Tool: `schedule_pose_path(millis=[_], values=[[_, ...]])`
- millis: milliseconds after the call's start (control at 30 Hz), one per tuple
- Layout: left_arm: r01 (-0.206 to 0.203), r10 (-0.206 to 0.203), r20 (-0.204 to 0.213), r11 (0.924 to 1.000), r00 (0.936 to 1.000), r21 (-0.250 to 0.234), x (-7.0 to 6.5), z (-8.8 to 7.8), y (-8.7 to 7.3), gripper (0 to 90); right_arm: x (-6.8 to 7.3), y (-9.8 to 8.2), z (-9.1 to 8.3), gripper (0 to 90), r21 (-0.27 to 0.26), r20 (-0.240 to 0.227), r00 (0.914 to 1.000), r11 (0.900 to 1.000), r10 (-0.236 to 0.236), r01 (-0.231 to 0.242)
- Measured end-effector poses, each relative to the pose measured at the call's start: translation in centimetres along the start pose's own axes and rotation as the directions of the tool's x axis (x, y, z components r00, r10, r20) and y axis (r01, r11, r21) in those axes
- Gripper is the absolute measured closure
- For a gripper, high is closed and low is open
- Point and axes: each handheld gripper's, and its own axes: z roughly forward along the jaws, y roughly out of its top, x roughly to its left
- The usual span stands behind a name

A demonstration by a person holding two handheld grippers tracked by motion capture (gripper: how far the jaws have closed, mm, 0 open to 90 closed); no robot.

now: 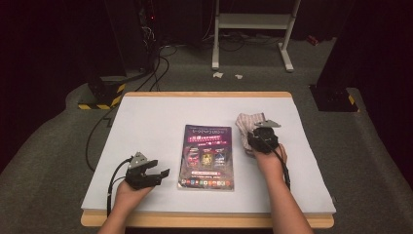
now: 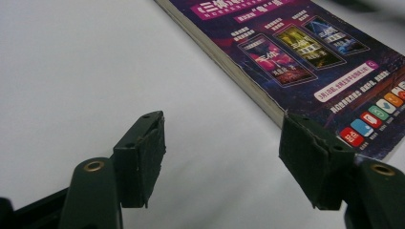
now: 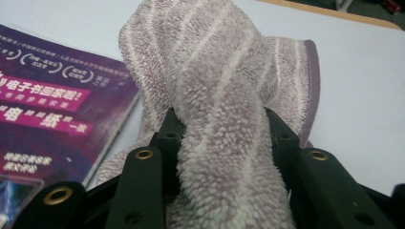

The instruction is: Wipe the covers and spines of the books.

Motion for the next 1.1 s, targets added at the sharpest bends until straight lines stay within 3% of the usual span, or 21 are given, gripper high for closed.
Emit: schedule_pose_path(millis=[233,500,767,1100], values=[[-0.011,0.011,0.003,0.9999,0.9999,0.001,-0.3,0.1,0.1,32.8,-2.1,-1.4,-2.7,60.2,-0.040,0.025,0.9996,0.999,0.016,-0.015],[-0.012,0.012,0.017,0.9999,0.9998,-0.001,-0.7,0.2,0.2,32.8,-3.4,-2.8,-5.2,59.9,-0.069,0.035,0.9989,0.997,0.031,-0.028],[-0.021,0.021,0.022,0.9998,0.9995,0.002,-1.0,0.4,0.3,32.8,-3.5,-4.9,-6.4,59.4,-0.072,0.030,0.9987,0.997,0.042,-0.039],[-0.029,0.029,0.042,0.9996,0.9987,0.001,-1.6,0.6,0.4,32.7,-2.7,-7.4,-5.8,58.5,-0.020,0.004,0.9997,1.000,0.024,-0.024]])
